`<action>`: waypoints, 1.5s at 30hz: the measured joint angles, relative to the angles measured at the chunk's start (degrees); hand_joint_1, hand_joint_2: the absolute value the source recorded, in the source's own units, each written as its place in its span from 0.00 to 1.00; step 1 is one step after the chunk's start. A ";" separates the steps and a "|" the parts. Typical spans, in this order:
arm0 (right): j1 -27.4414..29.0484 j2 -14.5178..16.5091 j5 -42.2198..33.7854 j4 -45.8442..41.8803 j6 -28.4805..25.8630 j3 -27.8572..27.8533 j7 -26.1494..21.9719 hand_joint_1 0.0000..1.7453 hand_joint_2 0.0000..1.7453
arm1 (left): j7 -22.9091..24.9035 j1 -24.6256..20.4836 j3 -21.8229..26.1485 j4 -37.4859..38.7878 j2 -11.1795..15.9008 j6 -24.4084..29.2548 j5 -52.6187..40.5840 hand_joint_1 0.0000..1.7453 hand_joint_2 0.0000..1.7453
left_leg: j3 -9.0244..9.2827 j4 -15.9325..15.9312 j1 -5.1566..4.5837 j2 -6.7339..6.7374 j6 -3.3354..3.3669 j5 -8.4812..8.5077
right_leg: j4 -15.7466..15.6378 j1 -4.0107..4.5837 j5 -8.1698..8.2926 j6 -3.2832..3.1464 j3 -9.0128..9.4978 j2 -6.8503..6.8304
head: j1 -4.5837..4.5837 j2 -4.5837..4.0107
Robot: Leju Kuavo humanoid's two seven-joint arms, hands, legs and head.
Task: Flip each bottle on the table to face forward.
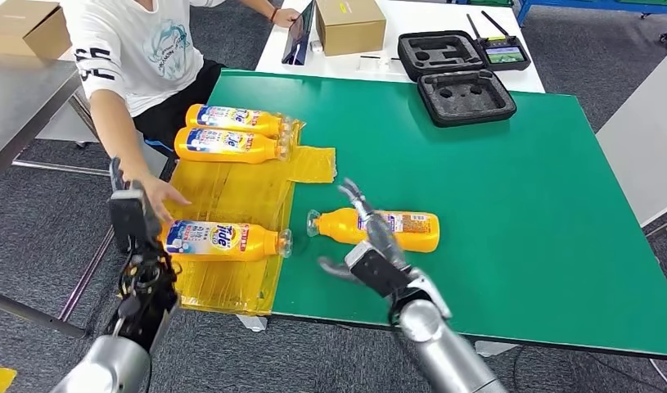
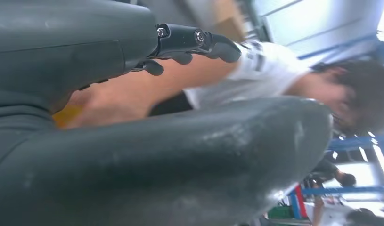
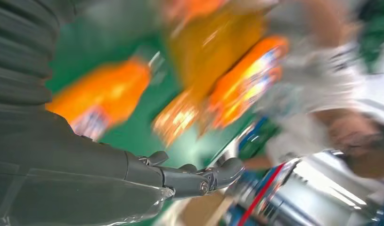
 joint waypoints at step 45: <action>-27.63 -2.36 16.55 43.61 16.81 2.91 8.45 0.00 1.00 | 0.61 7.80 -7.21 -4.69 -0.40 -0.68 2.27 0.00 0.00 | -0.11 0.01 0.02 -0.04 0.02 0.02 | 0.01 0.04 0.02 0.03 -0.08 -0.05 | -0.02 0.00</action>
